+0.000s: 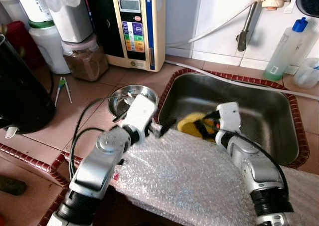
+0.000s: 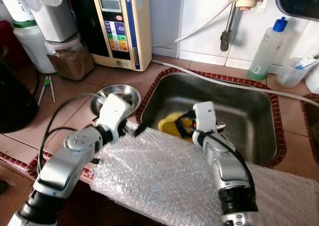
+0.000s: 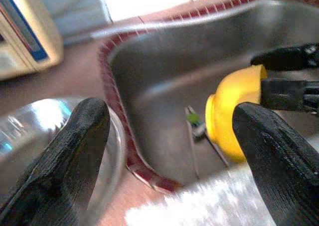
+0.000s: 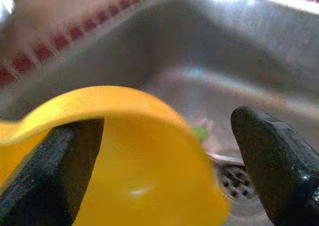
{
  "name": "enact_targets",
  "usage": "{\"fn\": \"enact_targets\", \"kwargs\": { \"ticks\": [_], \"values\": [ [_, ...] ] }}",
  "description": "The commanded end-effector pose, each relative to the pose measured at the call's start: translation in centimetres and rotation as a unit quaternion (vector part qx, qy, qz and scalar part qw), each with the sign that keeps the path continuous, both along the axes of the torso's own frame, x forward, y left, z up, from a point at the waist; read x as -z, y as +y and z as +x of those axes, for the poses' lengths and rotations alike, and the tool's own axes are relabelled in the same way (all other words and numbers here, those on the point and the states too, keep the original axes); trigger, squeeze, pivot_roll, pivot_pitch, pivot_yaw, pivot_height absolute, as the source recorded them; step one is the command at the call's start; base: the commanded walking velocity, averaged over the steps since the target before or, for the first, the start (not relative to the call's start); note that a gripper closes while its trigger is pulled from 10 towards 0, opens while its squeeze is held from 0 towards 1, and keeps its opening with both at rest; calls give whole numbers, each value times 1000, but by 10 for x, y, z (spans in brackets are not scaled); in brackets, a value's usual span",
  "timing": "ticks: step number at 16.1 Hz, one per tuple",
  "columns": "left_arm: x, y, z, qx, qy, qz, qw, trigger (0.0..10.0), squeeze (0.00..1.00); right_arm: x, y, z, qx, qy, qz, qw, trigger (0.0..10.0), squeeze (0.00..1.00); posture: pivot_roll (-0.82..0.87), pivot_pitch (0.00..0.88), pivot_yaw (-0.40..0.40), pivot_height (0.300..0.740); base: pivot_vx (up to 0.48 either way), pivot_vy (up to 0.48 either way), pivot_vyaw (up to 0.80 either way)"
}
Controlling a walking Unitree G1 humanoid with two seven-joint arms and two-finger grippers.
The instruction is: Kitchen organization
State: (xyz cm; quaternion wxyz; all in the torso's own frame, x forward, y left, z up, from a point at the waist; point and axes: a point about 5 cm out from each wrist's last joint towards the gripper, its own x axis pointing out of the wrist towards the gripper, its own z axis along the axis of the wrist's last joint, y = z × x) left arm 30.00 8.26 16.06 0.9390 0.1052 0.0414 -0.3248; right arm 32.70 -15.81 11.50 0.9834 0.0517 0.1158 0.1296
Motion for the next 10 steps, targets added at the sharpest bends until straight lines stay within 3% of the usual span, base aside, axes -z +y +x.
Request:
{"fn": "enact_targets", "kwargs": {
  "ticks": [1, 4, 5, 6, 7, 8, 10],
  "values": [
    [-1, 4, 4, -17, -5, 0, 1000, 10000, 1000, -22, -2, 6, 15, -40, 49, 998, 10000, 1000, -90, 52, 67, 740, 0, 0, 0],
    [-4, 1, 8, -33, -15, -12, 999, 10000, 1000, -24, -3, 5, 8, -51, 9, 999, 10000, 1000, -92, 53, 66, 740, 0, 0, 0],
    [-5, 1, 9, -38, -19, -8, 999, 10000, 812, -32, 2, 4, -21, -53, 97, 994, 10000, 1000, -91, 52, 66, 740, 0, 0, 0],
    [-5, 1, 9, -40, -20, -7, 999, 10000, 812, -36, 4, 2, -36, -61, 121, 990, 10000, 1000, -92, 52, 67, 740, 0, 0, 0],
    [-4, 3, 11, -46, -21, -6, 999, 10000, 604, -44, 6, 0, -51, -76, 165, 982, 10000, 765, -92, 52, 66, 740, 0, 0, 0],
    [-4, 4, 12, -52, -23, -5, 998, 10000, 24, -52, 5, 0, -49, -90, 217, 971, 10000, 47, -92, 52, 65, 740, 0, 0, 0],
    [-4, 4, 13, -61, -26, -4, 998, 10000, 0, -55, 3, 0, -39, -101, 228, 968, 10000, 0, -91, 50, 63, 740, 0, 0, 0]
  ]
}}
